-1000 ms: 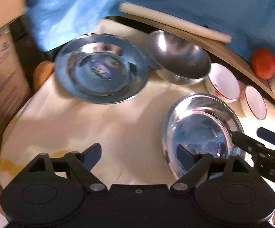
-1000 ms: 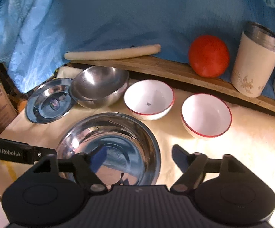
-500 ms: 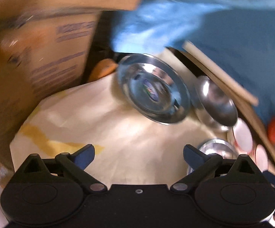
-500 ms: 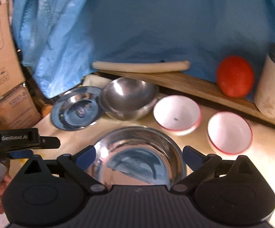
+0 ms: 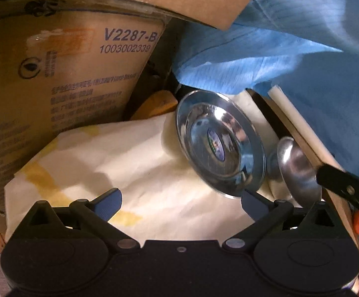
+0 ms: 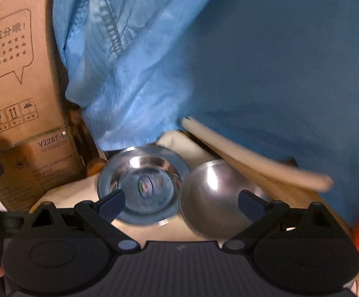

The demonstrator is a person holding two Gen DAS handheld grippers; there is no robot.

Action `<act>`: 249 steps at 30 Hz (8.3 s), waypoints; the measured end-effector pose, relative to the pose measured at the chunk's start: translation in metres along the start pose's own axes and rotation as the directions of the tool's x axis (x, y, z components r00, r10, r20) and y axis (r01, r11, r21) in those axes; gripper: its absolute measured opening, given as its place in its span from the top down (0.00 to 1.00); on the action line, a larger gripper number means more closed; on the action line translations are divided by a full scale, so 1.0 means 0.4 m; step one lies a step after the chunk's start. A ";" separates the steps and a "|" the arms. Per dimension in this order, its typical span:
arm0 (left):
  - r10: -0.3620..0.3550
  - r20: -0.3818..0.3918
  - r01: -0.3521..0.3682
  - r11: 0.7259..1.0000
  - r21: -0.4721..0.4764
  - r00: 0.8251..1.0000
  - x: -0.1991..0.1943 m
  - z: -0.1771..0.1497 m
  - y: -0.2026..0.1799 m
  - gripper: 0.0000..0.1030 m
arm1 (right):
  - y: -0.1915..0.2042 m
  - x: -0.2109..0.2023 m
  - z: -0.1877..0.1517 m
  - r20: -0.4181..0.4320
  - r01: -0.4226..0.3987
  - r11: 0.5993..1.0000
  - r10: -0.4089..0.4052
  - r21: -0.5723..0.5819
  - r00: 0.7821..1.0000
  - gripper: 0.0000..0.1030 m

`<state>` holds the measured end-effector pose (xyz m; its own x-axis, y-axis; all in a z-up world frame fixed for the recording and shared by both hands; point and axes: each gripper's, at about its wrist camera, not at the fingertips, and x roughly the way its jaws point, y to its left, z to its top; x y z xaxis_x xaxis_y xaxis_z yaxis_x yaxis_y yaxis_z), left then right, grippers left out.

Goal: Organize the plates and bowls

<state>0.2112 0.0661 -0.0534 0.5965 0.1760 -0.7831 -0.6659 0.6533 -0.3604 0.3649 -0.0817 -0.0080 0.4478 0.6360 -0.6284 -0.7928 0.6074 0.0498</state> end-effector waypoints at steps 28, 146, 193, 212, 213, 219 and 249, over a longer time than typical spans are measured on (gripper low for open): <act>-0.070 0.065 0.073 0.997 -0.037 0.995 0.049 0.032 0.022 0.10 | 0.037 0.304 0.076 -0.189 -0.097 0.952 0.042 -0.291 0.981 0.21; -0.219 -0.250 0.292 0.906 0.308 0.943 -0.008 -0.136 -0.217 0.86 | -0.115 -0.059 -0.304 -0.188 0.134 0.978 -0.102 0.162 0.977 0.87; -0.167 -0.094 0.185 0.951 0.248 0.982 0.080 0.033 -0.210 0.01 | -0.176 -0.069 -0.255 -0.028 0.225 0.885 -0.234 0.407 0.972 0.00; -0.148 -0.156 0.173 0.973 0.155 0.977 0.237 0.105 -0.226 0.01 | -0.265 0.079 -0.126 -0.076 0.203 0.892 -0.188 0.403 0.979 0.01; -0.150 -0.160 0.175 0.972 0.158 0.976 0.240 0.105 -0.228 0.01 | -0.271 0.083 -0.128 -0.086 0.206 0.892 -0.187 0.403 0.979 0.01; -0.163 -0.178 0.194 0.966 0.173 0.970 0.254 0.104 -0.245 0.01 | -0.294 0.101 -0.132 -0.116 0.202 0.891 -0.169 0.407 0.979 0.05; -0.223 -0.185 0.258 0.947 0.191 0.957 0.276 0.104 -0.274 0.73 | -0.281 0.276 -0.055 -0.164 0.175 0.935 -0.129 0.309 0.978 0.77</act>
<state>0.3689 0.0446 -0.0791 0.6368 -0.1132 -0.7627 -0.3914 0.8048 -0.4462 0.4942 -0.0904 -0.1000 0.4725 0.4660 -0.7480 -0.5350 0.8261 0.1767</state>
